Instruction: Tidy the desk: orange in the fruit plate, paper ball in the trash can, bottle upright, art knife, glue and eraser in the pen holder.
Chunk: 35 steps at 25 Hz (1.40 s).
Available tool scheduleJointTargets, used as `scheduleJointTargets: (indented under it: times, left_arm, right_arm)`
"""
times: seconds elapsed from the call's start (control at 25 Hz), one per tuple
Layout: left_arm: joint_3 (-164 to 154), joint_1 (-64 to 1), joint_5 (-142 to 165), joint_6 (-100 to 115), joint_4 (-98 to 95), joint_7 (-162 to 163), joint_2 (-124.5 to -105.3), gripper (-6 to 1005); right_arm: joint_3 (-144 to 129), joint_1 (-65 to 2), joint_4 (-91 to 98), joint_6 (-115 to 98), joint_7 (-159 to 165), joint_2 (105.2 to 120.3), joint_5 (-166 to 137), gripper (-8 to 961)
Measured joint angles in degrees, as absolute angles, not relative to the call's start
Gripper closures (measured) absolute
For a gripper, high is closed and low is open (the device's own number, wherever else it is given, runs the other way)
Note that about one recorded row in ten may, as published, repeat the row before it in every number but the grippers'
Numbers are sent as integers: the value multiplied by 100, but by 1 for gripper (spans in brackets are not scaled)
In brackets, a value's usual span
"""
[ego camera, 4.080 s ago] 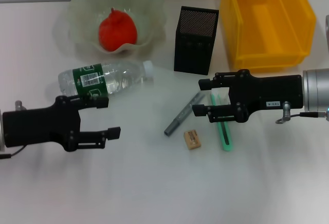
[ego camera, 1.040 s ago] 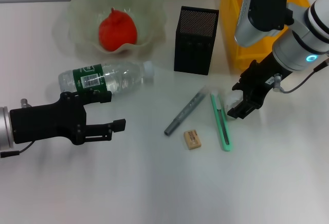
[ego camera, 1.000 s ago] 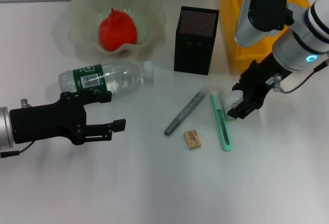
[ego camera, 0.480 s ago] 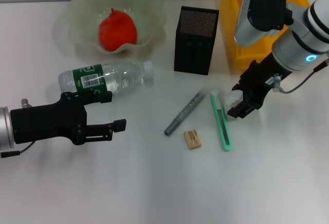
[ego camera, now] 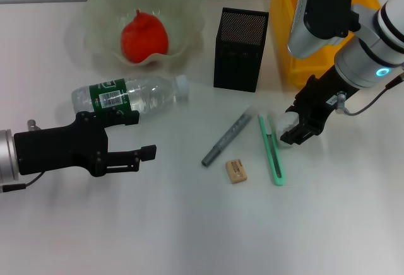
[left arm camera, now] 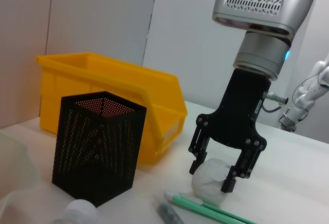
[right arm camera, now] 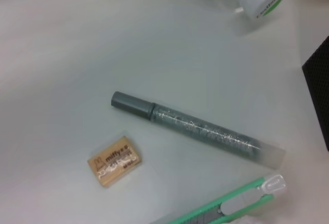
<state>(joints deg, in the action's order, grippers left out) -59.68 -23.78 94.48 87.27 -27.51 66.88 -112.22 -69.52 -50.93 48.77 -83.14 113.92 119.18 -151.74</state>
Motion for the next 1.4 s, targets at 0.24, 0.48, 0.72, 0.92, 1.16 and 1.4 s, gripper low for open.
scheduleJointTargets:
  times: [0.24,0.48,0.72,0.92,1.16,1.4]
  left_arm:
    - [-5968,-2382,9448,8727,-2751,6688,-11224,155]
    - [-5968,-2382,9448,8727,-2751,6689,-11224,155]
    - [-5968,-2382,9448,8728,-2751,6688,-11228,155]
    - [-5968,-2382,9448,8726,-2751,6689,-11238,156]
    - [-5968,-2387,9448,8719,-2751,6686,-11243,156]
    - [-5968,-2406,9448,8700,-2751,6673,-11251,156]
  right_arm:
    - [-6952,-5089,4878,-8320,11394,11918,-15179,411]
    - [-6924,-5083,5029,-8452,11451,11918,-15179,412]
    - [-6842,-4967,6060,-9092,11848,11918,-15156,412]
    - [-6686,-4822,7002,-9495,12128,11912,-15150,412]
    - [-6091,-4807,7619,-9706,12269,11893,-15127,412]
    - [-5374,-4779,7790,-9400,12296,11879,-14983,413]
